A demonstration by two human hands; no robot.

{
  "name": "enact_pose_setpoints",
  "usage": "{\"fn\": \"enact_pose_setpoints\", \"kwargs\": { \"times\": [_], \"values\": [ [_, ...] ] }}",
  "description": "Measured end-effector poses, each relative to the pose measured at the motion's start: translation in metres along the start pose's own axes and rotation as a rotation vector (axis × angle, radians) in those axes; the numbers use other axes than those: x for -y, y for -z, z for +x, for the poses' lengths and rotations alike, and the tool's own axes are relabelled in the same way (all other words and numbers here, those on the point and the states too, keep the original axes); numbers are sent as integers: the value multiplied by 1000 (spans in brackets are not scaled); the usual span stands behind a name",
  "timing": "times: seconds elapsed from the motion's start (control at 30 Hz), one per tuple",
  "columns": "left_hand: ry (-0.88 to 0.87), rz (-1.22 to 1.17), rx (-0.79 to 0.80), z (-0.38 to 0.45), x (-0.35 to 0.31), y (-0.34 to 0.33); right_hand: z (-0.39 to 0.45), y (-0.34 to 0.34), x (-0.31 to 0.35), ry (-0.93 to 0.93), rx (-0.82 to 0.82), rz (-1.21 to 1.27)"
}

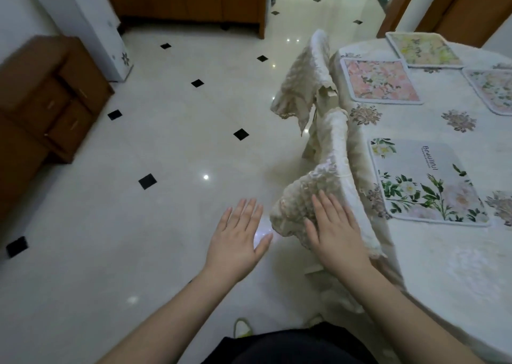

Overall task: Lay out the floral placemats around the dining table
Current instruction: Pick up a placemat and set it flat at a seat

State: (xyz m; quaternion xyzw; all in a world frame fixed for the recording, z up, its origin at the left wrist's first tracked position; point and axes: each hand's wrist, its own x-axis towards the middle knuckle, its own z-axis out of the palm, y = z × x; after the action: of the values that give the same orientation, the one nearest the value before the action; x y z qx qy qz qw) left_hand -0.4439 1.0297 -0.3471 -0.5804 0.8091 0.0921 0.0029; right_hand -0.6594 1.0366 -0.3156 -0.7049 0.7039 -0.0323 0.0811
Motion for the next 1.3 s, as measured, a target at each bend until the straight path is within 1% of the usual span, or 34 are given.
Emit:
{"fn": "enact_pose_setpoints", "kwargs": {
  "times": [0.13, 0.2, 0.37, 0.53, 0.73, 0.8, 0.93, 1.03, 1.17, 1.3],
  "values": [
    [102, -16, -20, -13, 38, 3, 6, -8, 45, 152, 29, -32],
    [160, -28, -21, -15, 53, 5, 13, -8, 61, 212, 18, -52],
    [245, -96, -25, -12, 80, 15, 36, -13, 88, 299, 40, -51],
    [267, -42, -22, 10, 87, 20, 66, -20, 91, 317, 68, -10],
    [221, 72, -2, 73, 86, 29, 126, -21, 66, 307, 86, -2],
    [234, 83, -10, 98, 86, 36, 147, -19, 58, 295, 79, -13],
    [218, 110, 26, 135, 93, 42, 188, -18, 50, 321, 110, 53],
    [229, 137, 59, 154, 105, 44, 213, -20, 52, 321, 120, 67],
    [266, 142, 52, 178, 123, 48, 244, -22, 60, 291, 132, 80],
    [214, 137, 76, 211, 142, 48, 280, -25, 75, 350, 172, 71]
  ]
}}
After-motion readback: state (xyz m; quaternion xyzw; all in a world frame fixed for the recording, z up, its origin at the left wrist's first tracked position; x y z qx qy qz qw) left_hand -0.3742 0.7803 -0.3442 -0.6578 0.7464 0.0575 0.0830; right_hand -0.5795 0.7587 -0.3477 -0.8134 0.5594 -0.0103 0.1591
